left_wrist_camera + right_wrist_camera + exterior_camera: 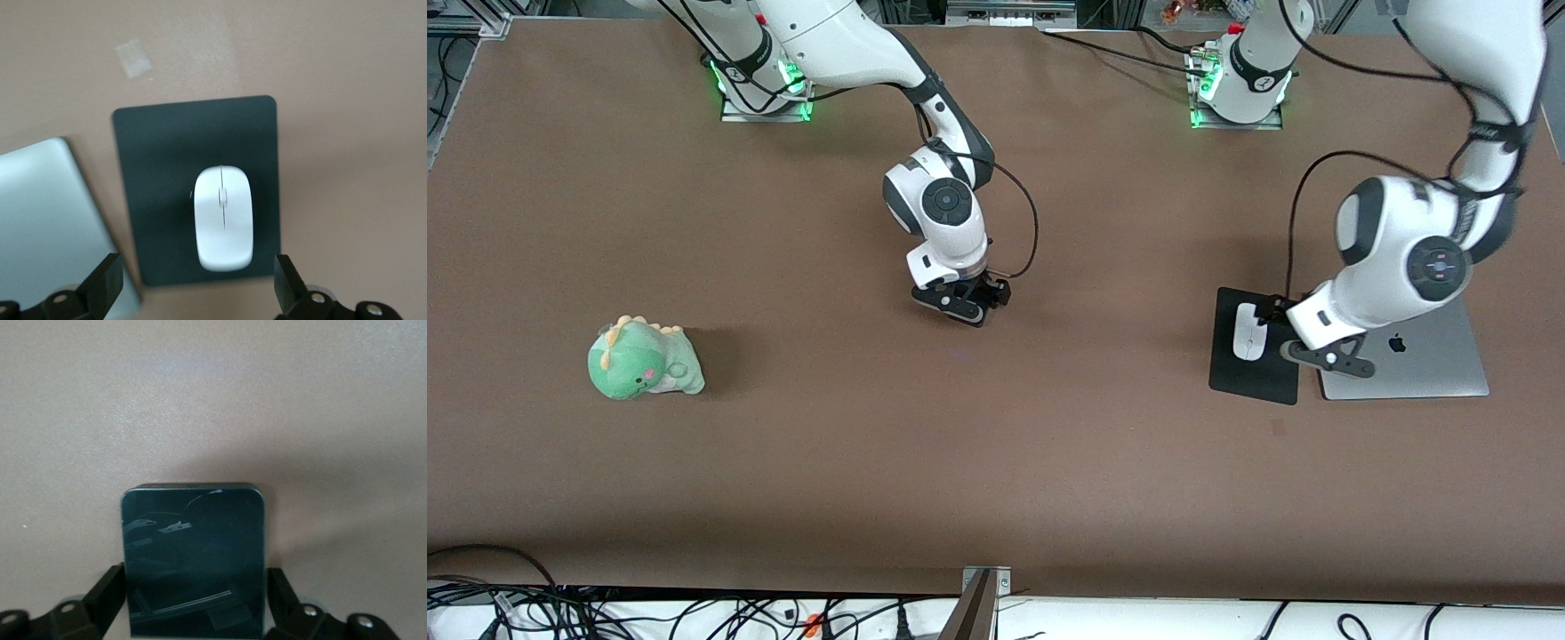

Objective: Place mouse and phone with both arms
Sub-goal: 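Release the mouse and retract the left gripper while the right carries the phone, then lower the black phone beside the green plush toy with the right gripper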

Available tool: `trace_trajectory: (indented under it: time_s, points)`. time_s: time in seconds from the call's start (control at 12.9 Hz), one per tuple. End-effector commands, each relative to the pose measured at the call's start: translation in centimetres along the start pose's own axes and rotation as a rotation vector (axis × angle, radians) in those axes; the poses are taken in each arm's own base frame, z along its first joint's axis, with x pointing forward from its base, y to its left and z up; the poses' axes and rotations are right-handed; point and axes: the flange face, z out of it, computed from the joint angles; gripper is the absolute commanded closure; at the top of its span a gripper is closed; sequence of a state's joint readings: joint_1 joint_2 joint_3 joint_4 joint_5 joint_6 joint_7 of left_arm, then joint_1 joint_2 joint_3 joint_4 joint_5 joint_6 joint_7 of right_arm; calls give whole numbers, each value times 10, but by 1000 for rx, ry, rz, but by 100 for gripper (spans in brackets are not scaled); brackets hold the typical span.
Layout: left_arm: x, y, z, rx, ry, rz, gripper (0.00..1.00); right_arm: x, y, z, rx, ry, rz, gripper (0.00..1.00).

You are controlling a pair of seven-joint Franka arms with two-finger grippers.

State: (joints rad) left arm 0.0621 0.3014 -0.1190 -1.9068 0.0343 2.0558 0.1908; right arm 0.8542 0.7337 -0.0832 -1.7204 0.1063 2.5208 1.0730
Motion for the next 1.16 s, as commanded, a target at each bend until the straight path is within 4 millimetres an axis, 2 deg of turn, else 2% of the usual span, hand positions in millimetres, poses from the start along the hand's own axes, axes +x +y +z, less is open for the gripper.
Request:
trace_trajectory:
  time_s: [0.0,0.08,0.16,0.23,0.31,0.47,0.54,0.7,0.85,1.01,1.09]
  points:
    - [-6,2,-81,-8,-26,17,0,5,-1,-4,-2,-4,-42,60]
    - [-11,1,-109,-6,-24,8,0,13,3,-13,-28,-20,-73,61]
    - [-22,4,-142,6,6,3,0,30,9,-30,-54,-45,-111,61]
    - [-37,-3,-170,19,32,-17,0,48,18,-50,-80,-72,-165,61]
    - [-48,-16,-192,27,53,-47,0,72,35,-69,-104,-107,-231,61]
    - [-59,-21,-227,44,16,-64,0,131,86,-102,-126,-168,-340,61]
    - [-63,-20,-236,69,-10,-70,0,151,109,-112,-124,-191,-379,60]
    - [-80,-17,-256,86,10,-127,0,193,162,-106,-138,-200,-443,60]
    - [-87,-14,-266,91,38,-128,0,214,205,-87,-136,-189,-471,60]
    - [-90,-12,-266,98,89,-125,0,237,253,-66,-118,-157,-506,60]
    - [-92,-12,-258,93,102,-123,0,243,270,-56,-113,-144,-518,60]
